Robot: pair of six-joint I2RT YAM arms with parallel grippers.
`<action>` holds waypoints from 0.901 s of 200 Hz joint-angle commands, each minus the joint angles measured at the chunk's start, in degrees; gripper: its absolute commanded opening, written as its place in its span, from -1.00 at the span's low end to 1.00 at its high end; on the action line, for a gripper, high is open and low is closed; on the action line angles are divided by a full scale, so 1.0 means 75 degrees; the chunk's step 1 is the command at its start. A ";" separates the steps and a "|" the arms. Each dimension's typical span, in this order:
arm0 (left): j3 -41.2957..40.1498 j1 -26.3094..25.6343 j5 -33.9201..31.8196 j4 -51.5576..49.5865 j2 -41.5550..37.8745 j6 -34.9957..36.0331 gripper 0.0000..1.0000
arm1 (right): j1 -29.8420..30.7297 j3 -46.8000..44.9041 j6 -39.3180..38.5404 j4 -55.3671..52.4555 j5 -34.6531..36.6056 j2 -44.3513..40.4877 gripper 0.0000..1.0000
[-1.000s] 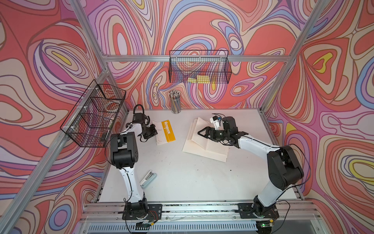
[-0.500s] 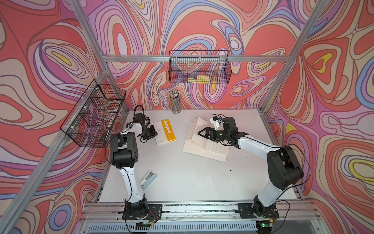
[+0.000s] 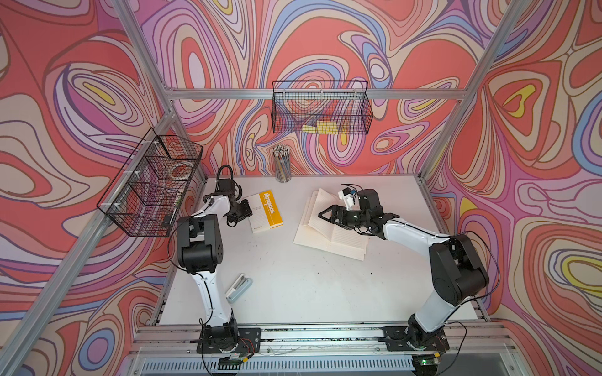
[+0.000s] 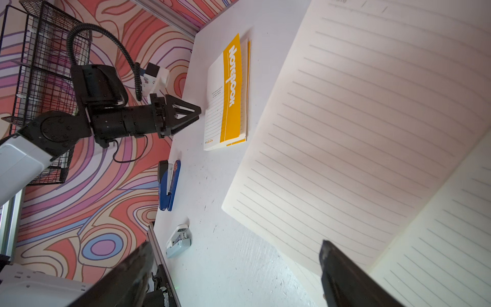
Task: Close the notebook
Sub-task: Place the notebook at the notebook, then close the notebook.
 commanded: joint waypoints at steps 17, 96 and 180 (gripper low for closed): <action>-0.0775 -0.0282 -0.0290 0.0310 -0.1607 -0.0166 -0.14 | -0.0038 -0.0031 -0.0050 -0.0001 0.0007 -0.0061 0.97; -0.2372 -0.1358 0.1237 0.1313 -0.3294 -0.1065 -0.06 | -0.0126 0.0274 -0.0520 -0.0712 0.0130 -0.0234 0.97; -0.3113 -0.3463 0.0384 0.1777 -0.4313 -0.2172 -0.02 | -0.1410 -0.0254 -0.0945 -0.0897 -0.0127 -0.0500 0.97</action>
